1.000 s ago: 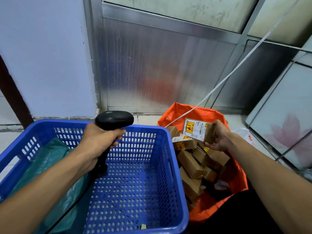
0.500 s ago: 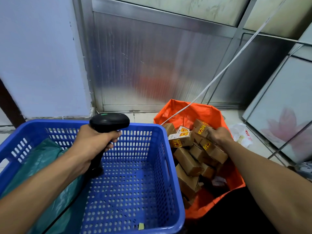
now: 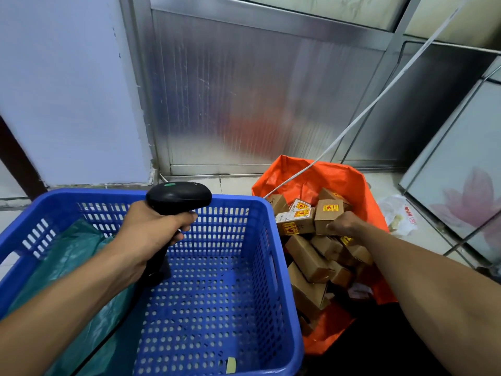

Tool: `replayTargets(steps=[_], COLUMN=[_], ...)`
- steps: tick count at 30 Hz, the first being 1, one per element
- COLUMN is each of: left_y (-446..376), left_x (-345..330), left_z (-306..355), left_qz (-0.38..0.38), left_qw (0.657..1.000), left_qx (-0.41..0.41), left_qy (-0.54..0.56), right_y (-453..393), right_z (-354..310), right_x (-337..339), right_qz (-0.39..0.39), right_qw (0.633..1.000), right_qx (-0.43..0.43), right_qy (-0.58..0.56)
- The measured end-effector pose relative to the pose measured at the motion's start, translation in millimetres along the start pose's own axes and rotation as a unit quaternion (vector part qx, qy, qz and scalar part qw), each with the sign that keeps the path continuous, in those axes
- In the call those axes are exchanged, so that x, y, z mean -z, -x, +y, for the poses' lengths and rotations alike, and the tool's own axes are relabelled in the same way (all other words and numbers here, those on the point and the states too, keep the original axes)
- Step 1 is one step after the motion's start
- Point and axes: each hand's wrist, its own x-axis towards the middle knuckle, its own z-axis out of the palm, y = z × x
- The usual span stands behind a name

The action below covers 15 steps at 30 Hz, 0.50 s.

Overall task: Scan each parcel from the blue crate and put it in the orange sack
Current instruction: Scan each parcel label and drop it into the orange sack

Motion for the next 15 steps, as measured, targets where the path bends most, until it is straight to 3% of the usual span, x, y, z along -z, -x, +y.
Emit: replayTargets(steps=[9, 15], left_y=[-1, -1], left_x=[-8, -3], left_z=[-8, -8], left_qz=[-0.021, -0.035], left_qw=[0.999, 0.999], left_qx=[0.001, 0.01], left_qy=[-0.024, -0.037], right_y=[9, 21], right_z=[-24, -64], right_x=[-18, -37], right_qz=[-0.095, -0.063], right_qw=[0.991, 0.974], right_qx=[0.053, 0.163], right_qy=[0.083, 0.144])
